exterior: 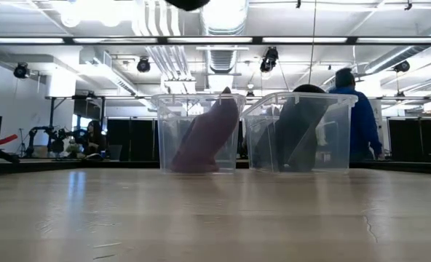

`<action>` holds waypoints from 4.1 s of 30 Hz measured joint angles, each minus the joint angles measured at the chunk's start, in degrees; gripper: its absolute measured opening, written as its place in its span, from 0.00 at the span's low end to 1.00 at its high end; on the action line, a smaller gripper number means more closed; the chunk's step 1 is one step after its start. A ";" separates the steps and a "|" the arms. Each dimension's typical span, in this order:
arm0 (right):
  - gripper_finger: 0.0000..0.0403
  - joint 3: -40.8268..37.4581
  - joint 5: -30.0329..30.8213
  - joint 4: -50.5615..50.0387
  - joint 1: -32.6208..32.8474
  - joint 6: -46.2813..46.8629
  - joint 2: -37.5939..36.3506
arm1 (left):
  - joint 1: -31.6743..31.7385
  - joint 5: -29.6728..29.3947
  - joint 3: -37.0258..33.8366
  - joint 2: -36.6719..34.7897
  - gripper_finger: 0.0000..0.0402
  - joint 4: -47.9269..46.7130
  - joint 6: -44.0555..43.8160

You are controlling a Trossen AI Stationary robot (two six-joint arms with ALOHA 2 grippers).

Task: Pick and place caps into container
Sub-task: Put the black cap into the right transparent container

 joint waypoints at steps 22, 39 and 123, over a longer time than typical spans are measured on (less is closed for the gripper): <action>0.52 0.01 10.07 29.57 -2.62 23.73 15.27 | 10.88 -0.87 1.20 18.85 0.01 25.20 5.74; 0.46 -0.05 13.76 29.65 -3.59 23.98 18.15 | 11.91 1.95 1.17 23.46 0.01 33.26 6.19; 0.03 9.33 -15.31 -67.61 -32.43 19.69 18.37 | 1.25 15.43 -7.87 15.77 0.39 9.95 -18.32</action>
